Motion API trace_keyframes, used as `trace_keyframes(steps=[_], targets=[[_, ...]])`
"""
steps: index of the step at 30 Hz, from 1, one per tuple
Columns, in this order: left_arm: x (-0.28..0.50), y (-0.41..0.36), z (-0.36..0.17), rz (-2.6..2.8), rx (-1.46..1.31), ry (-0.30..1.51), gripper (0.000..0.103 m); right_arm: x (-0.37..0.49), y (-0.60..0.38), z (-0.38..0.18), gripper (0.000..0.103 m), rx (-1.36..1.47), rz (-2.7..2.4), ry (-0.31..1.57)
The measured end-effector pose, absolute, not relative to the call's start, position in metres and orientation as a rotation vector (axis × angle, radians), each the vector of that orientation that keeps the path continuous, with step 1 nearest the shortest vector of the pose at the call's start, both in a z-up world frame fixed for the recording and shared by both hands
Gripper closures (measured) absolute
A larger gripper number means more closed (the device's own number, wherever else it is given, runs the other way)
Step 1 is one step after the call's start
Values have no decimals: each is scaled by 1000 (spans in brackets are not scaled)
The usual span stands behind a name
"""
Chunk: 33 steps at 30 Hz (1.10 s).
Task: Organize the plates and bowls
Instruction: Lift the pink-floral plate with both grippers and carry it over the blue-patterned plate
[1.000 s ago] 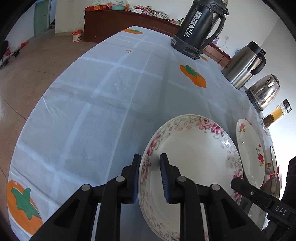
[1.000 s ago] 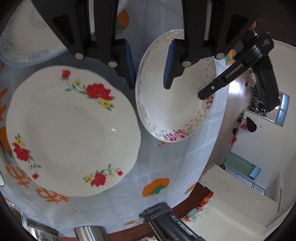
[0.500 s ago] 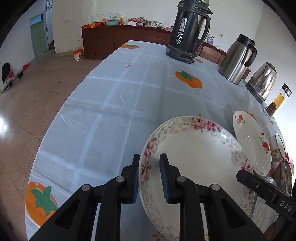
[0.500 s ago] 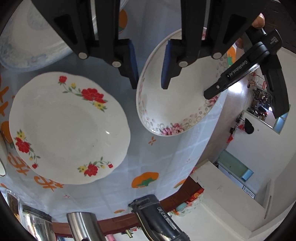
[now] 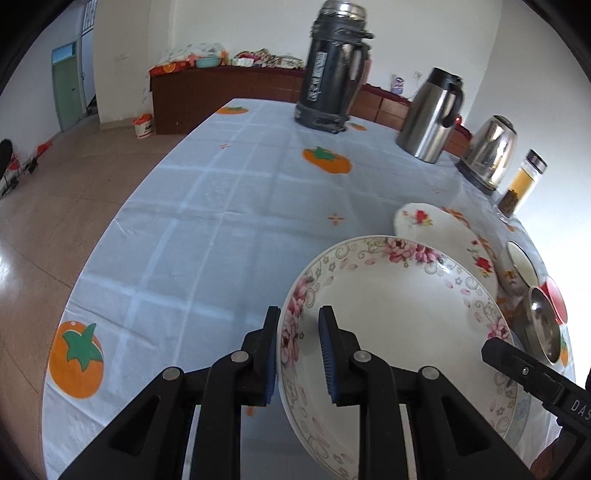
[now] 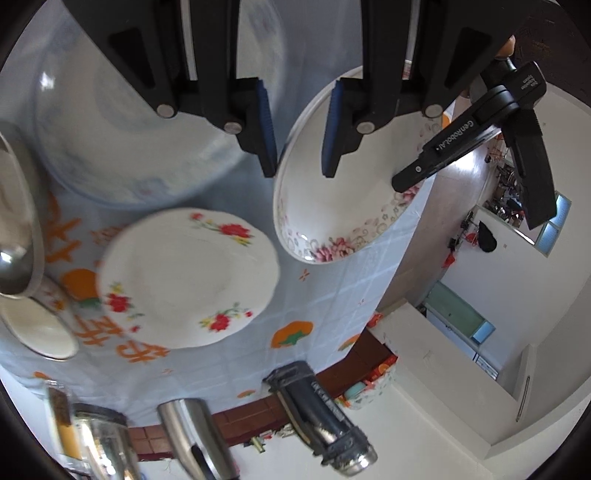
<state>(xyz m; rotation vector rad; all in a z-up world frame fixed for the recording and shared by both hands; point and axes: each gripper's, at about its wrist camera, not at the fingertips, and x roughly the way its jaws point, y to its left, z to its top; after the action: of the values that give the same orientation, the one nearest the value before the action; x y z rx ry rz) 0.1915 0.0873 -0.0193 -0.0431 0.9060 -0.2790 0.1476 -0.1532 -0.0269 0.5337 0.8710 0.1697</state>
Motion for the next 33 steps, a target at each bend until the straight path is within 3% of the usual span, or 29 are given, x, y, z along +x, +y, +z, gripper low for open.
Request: trace_keyframes(steps=[15,33], targets=[[123,-1,-23,-387,57,889,80,57,-230,-45,77,627,36,854],[99,-42,-44,-327,179,865,80,39,-245,-49,76,492,-30,836]])
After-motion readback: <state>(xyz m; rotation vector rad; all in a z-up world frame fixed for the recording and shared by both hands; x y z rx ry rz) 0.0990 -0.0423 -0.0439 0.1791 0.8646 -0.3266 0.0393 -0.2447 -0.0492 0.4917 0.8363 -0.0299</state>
